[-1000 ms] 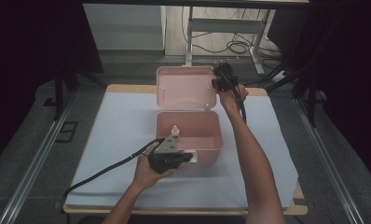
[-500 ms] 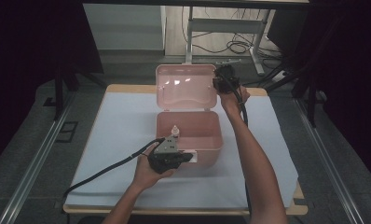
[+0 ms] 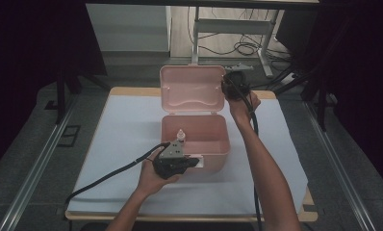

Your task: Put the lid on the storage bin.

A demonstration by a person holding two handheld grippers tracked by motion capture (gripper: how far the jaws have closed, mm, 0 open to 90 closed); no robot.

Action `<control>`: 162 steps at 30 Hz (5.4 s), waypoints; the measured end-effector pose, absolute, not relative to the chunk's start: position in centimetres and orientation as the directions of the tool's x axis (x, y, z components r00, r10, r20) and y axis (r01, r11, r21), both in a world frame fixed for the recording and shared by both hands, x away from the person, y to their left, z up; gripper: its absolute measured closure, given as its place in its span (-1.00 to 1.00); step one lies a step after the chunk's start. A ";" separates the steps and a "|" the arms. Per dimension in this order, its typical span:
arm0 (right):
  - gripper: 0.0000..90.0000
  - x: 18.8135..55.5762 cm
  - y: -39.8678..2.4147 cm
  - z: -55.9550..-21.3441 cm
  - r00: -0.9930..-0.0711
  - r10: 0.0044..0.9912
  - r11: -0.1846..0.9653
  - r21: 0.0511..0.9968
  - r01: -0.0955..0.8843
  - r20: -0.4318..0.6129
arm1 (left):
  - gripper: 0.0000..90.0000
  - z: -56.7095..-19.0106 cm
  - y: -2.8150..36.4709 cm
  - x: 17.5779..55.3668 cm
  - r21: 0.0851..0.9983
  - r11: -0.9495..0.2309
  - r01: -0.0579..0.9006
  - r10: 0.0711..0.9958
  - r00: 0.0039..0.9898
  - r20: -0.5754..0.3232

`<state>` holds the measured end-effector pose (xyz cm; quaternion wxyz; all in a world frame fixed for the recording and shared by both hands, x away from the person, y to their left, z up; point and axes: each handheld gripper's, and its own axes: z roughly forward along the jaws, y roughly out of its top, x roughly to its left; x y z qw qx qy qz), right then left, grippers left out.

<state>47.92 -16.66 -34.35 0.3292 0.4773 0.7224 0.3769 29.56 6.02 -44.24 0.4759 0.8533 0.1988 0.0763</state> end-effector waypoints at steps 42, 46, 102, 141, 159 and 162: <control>0.92 41.4 -18.0 -34.1 -0.363 0.921 0.257 0.919 0.300 -0.139 | 1.00 -44.3 6.1 29.6 0.842 -0.472 0.260 0.406 0.912 -0.054; 0.92 40.9 -18.2 -34.2 -0.375 0.918 0.254 0.921 0.295 -0.133 | 1.00 -44.2 6.1 29.7 0.843 -0.472 0.259 0.405 0.913 -0.053; 0.78 36.7 -20.7 -35.2 -0.539 0.840 0.291 0.893 0.343 -0.067 | 1.00 -44.2 6.1 29.7 0.843 -0.468 0.266 0.409 0.911 -0.060; 0.52 32.6 -22.3 -38.9 -0.688 0.710 0.519 0.769 0.372 -0.146 | 1.00 -44.2 6.0 29.6 0.842 -0.468 0.267 0.415 0.908 -0.058; 0.44 30.8 -23.8 -41.3 -0.691 0.706 0.541 0.748 0.385 -0.154 | 1.00 -44.2 6.0 29.5 0.842 -0.467 0.271 0.421 0.905 -0.058; 0.44 30.6 -23.9 -41.4 -0.690 0.708 0.529 0.760 0.378 -0.150 | 1.00 -44.3 6.0 29.5 0.843 -0.466 0.269 0.422 0.905 -0.056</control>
